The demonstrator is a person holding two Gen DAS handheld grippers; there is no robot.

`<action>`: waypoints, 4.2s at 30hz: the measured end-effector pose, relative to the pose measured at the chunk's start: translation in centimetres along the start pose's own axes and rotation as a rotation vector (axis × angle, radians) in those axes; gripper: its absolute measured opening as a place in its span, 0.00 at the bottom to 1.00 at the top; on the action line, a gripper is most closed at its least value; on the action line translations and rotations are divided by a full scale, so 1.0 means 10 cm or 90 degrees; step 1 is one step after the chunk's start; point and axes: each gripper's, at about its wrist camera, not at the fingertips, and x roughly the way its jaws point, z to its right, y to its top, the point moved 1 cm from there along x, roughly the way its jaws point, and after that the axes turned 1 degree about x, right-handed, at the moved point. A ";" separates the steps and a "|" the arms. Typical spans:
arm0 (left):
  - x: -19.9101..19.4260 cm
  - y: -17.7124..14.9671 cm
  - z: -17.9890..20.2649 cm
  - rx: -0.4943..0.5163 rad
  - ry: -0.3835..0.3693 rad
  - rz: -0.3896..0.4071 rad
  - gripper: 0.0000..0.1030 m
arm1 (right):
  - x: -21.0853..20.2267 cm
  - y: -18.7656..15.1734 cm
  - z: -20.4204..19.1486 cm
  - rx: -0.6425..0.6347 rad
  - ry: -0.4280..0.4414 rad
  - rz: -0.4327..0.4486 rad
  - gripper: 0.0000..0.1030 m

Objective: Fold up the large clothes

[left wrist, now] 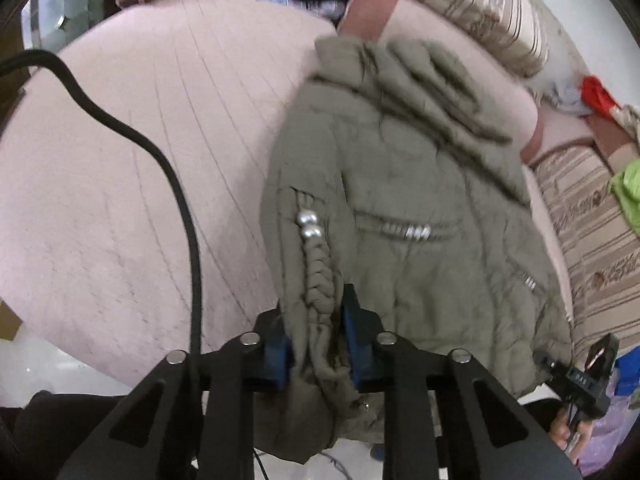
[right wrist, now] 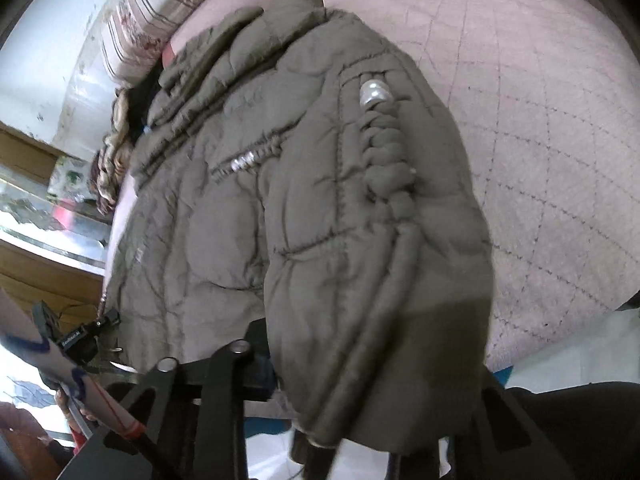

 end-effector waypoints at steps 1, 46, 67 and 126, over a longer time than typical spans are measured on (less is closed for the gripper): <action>-0.11 0.02 0.02 0.002 0.000 0.018 0.18 | -0.05 0.01 -0.02 0.003 0.010 0.007 0.26; 1.08 3.47 0.84 0.054 0.291 0.203 0.16 | 0.79 3.35 -1.50 -0.086 -0.130 0.160 0.21; -0.02 1.81 0.43 -0.021 0.176 0.262 0.63 | 0.16 3.00 -2.07 -0.198 -0.196 0.248 0.86; 0.61 1.83 -0.15 -0.062 0.250 0.183 0.63 | 3.31 2.09 -3.93 -0.485 -0.200 0.008 0.58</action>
